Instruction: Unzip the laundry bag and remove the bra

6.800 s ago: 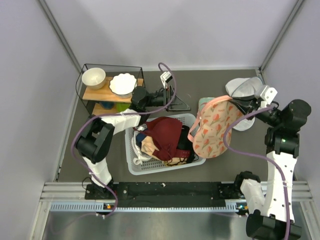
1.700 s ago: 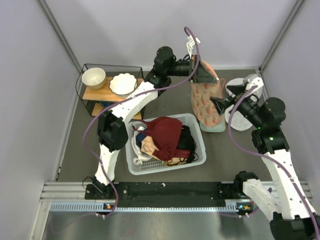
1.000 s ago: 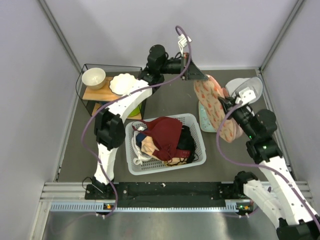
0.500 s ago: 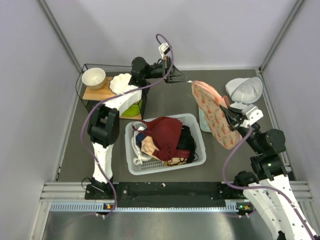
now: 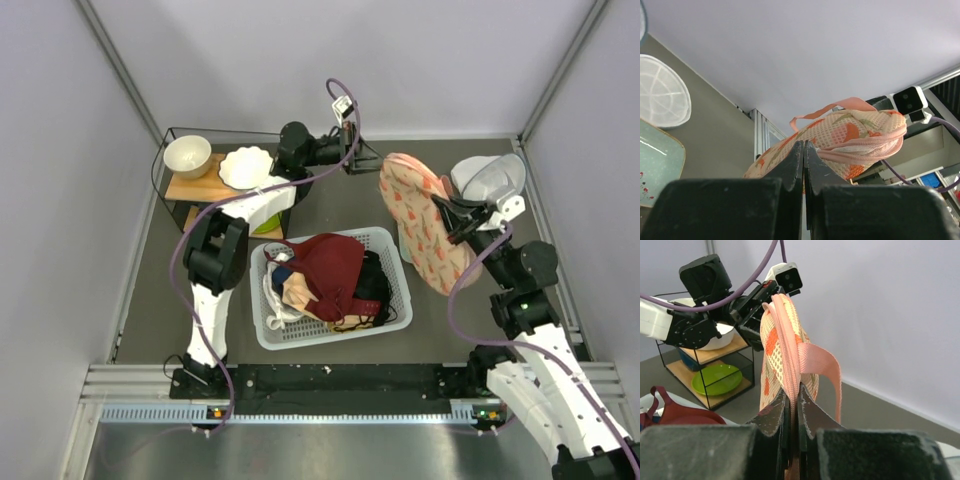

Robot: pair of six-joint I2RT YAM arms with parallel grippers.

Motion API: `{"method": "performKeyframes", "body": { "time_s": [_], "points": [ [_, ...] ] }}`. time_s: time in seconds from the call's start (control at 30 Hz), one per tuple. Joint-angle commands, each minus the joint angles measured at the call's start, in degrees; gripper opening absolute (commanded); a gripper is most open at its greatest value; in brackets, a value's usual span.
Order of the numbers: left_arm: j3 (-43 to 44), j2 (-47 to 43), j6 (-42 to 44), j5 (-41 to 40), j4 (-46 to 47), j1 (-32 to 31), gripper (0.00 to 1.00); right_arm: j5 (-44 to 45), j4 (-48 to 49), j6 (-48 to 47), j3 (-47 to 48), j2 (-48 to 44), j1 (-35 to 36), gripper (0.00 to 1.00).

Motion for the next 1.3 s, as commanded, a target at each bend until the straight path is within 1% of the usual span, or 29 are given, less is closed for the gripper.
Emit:
{"method": "performKeyframes", "body": {
  "time_s": [0.0,0.03,0.07,0.1,0.13,0.17,0.2,0.23,0.27,0.3,0.33,0.37,0.43,0.5,0.57,0.6,0.67,0.73,0.8,0.87,0.9,0.97,1.0,1.1,1.2,1.23,1.27],
  "points": [
    [0.33,-0.33,4.93,-0.22,-4.35,-1.51,0.00,3.04,0.08,0.34,2.71,0.09,0.27,0.00],
    [0.68,-0.69,5.72,-0.57,-5.84,-0.63,0.00,5.31,-2.03,-0.20,3.33,-0.09,0.18,0.00],
    [1.37,-1.21,8.51,-0.58,-7.68,-0.36,0.09,7.24,-5.27,-0.38,4.03,-0.09,0.18,0.00],
    [2.43,-1.56,10.63,-0.40,-14.75,-0.10,0.20,10.22,-9.83,1.19,5.08,-0.09,0.18,0.00],
    [4.52,-2.00,13.17,-0.49,-18.82,0.34,0.31,16.52,-12.49,2.16,5.70,0.09,0.09,0.00],
    [5.50,-3.05,19.03,-1.10,-22.52,0.43,0.42,18.76,-14.43,2.60,6.57,0.18,0.09,0.00],
    [6.56,-3.85,22.48,-2.15,-32.12,0.60,0.48,22.43,-17.84,3.91,7.11,0.35,0.09,0.00],
    [8.74,-4.55,25.91,-5.81,-36.48,0.69,0.55,24.12,-19.70,4.88,7.72,0.61,0.18,0.00],
    [10.07,-5.86,32.55,-7.94,-41.57,0.78,0.66,25.71,-20.85,5.76,9.64,2.10,0.09,0.00],
    [11.39,-6.31,35.49,-9.96,-48.85,0.78,0.70,28.59,-25.82,7.16,10.88,3.07,0.18,0.00],
    [14.36,-6.66,39.61,-13.46,-53.27,0.78,0.76,30.27,-27.70,8.40,12.28,4.38,0.09,0.00],
    [16.04,-6.67,41.39,-14.80,-56.71,0.78,0.99,31.42,-30.07,9.63,15.43,6.66,0.18,0.00],
    [19.21,-6.84,44.91,-16.65,-63.56,0.78,0.99,30.83,-34.80,12.44,18.43,9.39,0.18,0.00],
    [18.35,-8.42,45.97,-19.03,-64.83,0.52,0.99,31.25,-37.37,16.47,22.04,13.42,0.18,0.00],
    [14.67,-11.13,47.29,-21.13,-65.00,-0.53,0.99,34.06,-42.64,20.17,24.32,15.72,0.09,0.00],
    [13.17,-12.02,47.99,-21.66,-64.92,-0.97,0.99,37.46,-44.57,23.84,24.60,17.13,0.09,0.00],
    [8.78,-14.21,49.75,-21.93,-64.40,-2.90,0.99,39.78,-47.04,27.46,23.30,17.14,0.09,0.00],
    [5.62,-14.31,51.77,-16.34,-63.86,-5.53,0.99,40.22,-47.31,32.12,21.53,16.44,0.09,0.00],
    [4.81,-12.91,52.39,-10.80,-66.14,-7.21,0.99,41.09,-50.73,36.15,21.00,16.79,0.09,0.00],
    [2.71,-13.43,55.20,-12.42,-67.37,-10.54,0.99,41.45,-52.50,38.46,20.21,16.96,0.09,0.00],
    [1.74,-13.87,55.73,-14.79,-66.68,-13.08,0.99,42.50,-53.72,40.90,19.95,16.88,0.09,0.00],
    [-0.54,-14.84,54.87,-16.13,-64.93,-15.55,0.99,43.64,-54.61,43.20,19.33,17.05,0.09,0.00],
    [-1.25,-14.84,53.99,-16.39,-63.09,-17.83,0.99,44.61,-55.83,45.48,19.41,17.40,0.09,0.00],
    [-1.25,-14.40,52.67,-17.88,-63.16,-20.04,0.99,46.72,-58.82,48.91,21.69,20.12,0.09,0.00],
    [-6.42,-17.47,48.45,-21.66,-55.28,-21.62,0.99,46.82,-62.87,51.47,25.29,23.90,0.09,0.00],
    [-10.88,-19.39,46.53,-22.19,-48.29,-22.06,0.99,46.73,-65.31,52.34,26.17,24.86,0.09,0.00],
    [-12.31,-19.85,46.07,-23.76,-46.48,-22.50,0.99,46.47,-66.20,53.05,27.84,26.00,0.09,0.00]
  ]
}}
